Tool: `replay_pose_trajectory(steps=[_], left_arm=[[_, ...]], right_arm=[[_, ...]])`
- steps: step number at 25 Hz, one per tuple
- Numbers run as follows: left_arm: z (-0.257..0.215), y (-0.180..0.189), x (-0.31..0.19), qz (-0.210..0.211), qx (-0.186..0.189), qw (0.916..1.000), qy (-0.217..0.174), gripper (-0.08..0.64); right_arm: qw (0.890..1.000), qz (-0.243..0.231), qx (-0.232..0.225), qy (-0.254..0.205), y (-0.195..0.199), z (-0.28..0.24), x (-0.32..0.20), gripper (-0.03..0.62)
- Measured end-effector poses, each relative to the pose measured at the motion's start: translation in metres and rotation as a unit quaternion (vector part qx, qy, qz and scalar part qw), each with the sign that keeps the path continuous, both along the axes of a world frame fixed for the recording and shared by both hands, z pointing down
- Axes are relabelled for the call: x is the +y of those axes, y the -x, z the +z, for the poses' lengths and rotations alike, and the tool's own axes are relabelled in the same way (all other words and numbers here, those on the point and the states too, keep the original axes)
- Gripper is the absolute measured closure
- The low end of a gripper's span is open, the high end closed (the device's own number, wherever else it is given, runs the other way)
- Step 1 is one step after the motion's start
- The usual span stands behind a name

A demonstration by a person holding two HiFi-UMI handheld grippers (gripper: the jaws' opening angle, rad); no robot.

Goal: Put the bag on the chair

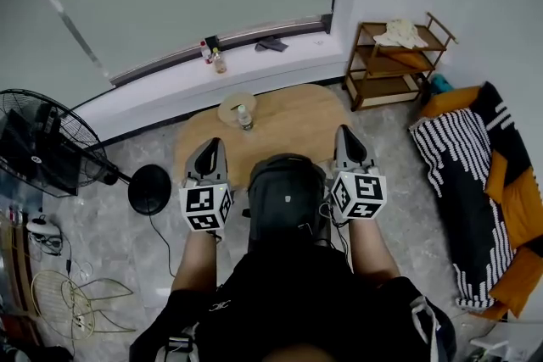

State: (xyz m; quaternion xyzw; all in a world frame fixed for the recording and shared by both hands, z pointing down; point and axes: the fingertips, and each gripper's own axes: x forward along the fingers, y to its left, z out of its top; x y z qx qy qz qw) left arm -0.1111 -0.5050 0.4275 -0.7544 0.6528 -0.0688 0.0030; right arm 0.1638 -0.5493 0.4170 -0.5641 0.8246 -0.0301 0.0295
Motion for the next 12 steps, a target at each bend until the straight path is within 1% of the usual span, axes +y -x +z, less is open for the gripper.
replay_pose_trajectory(steps=[8,12], left_arm=[[0.0079,-0.0024,0.0021,0.005,0.006,0.9999,0.01,0.529],[0.0026,-0.0038,0.0036,0.009,0.033,0.9994,-0.004,0.53]], right_arm=[[1.0,0.011,0.021,-0.003,0.0004,0.0061,0.0032,0.58],[1.0,0.013,0.022,0.003,-0.0014,0.0083,0.0056,0.579]])
